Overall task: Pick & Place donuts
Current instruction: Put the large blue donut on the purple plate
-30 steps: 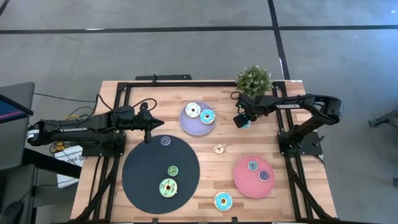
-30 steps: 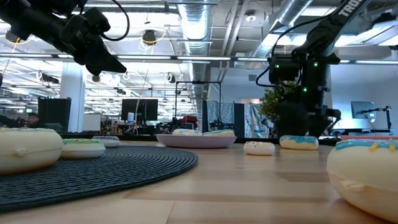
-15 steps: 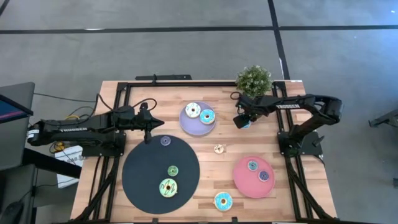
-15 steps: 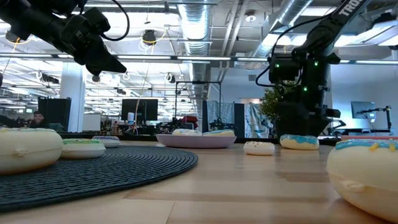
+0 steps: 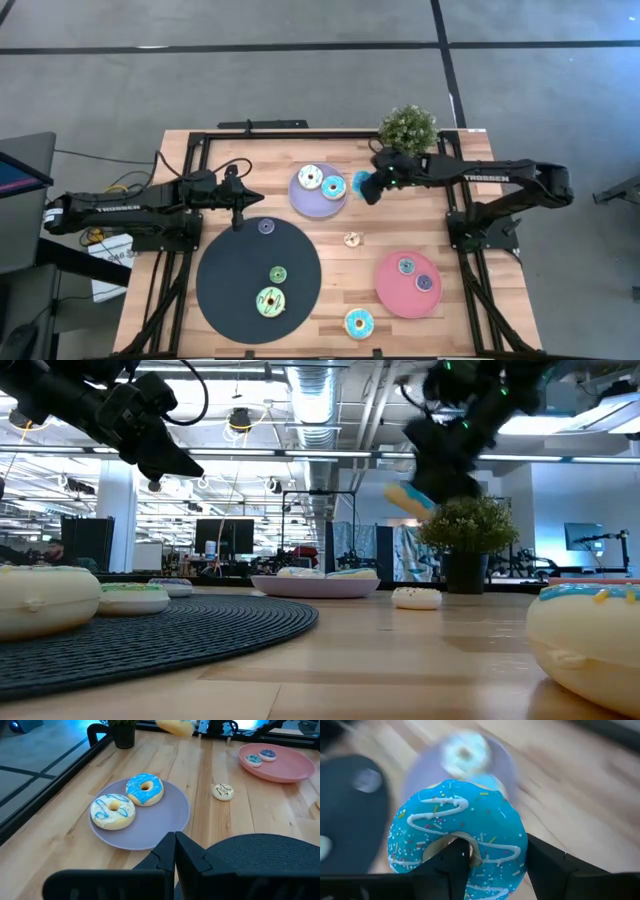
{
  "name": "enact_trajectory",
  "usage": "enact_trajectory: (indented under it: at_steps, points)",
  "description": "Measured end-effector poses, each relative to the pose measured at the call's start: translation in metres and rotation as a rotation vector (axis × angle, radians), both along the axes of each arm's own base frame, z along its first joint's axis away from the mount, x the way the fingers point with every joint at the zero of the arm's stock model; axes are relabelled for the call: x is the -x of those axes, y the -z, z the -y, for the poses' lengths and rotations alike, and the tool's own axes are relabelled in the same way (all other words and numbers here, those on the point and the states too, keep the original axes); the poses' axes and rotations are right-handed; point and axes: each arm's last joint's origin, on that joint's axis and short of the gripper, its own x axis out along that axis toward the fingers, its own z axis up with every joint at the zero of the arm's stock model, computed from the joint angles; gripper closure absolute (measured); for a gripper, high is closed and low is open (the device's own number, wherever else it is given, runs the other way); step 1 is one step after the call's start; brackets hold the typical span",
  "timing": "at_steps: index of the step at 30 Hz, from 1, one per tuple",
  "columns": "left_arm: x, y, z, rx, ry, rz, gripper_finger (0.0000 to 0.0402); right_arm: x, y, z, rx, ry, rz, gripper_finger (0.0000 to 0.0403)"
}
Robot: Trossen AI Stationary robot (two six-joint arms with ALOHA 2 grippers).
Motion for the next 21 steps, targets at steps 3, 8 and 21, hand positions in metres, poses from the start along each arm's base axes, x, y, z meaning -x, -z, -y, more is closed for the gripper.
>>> enact_trajectory:
  at_steps: [3,8,21]
  points:
    - [0.000,0.000,0.000,-0.007,0.003,-0.002,0.0401,-0.021,-0.016,-0.006,0.061,-0.081,0.074,0.0236]
    - [0.000,0.000,0.000,-0.034,0.007,-0.008,0.0401,-0.064,-0.029,-0.008,0.129,-0.188,0.072,0.0237]
    - [0.000,0.000,-0.001,-0.052,-0.013,-0.013,0.0401,-0.164,0.021,0.008,0.107,-0.269,-0.169,0.0239]
